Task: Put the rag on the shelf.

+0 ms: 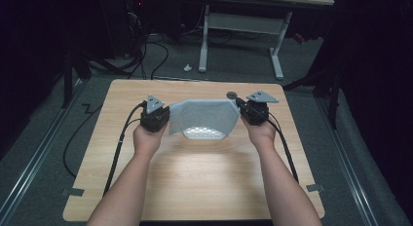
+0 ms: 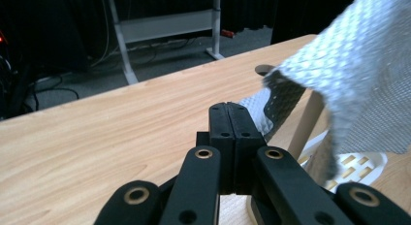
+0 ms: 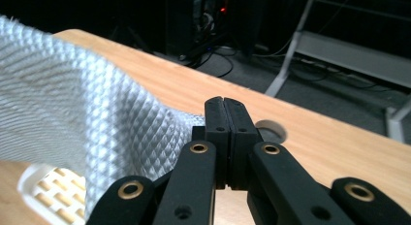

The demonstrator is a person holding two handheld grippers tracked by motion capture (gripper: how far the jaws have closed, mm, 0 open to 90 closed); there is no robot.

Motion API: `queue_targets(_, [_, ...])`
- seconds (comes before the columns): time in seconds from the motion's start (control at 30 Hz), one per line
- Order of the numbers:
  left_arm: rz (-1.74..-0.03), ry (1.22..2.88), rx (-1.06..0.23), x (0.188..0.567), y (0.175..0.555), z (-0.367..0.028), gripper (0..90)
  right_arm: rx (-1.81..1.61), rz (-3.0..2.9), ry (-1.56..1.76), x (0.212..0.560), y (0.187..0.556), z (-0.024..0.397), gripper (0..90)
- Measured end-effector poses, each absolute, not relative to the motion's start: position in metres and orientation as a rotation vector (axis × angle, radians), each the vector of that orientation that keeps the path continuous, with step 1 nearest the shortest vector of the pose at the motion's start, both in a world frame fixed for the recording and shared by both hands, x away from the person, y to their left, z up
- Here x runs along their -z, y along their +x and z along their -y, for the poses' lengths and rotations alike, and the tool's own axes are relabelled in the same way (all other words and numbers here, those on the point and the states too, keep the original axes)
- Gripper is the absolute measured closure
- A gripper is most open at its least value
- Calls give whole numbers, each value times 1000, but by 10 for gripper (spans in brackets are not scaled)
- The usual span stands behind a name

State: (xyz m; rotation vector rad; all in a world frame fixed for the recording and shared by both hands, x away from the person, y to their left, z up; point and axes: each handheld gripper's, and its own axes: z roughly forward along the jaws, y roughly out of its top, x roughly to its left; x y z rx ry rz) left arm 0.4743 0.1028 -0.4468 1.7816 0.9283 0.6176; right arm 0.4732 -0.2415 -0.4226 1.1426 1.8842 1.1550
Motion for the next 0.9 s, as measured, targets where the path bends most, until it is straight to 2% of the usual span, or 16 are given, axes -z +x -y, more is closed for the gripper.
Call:
queue_targets(0.23, [-920, 1791, -619, 443, 477, -96, 900, -1153, -1871, 1182, 421, 476, 249, 900])
queue_targets(0.9, [-960, 1844, -541, 473, 476, -95, 900, -1176, -1910, 1229, 445, 479, 239, 900])
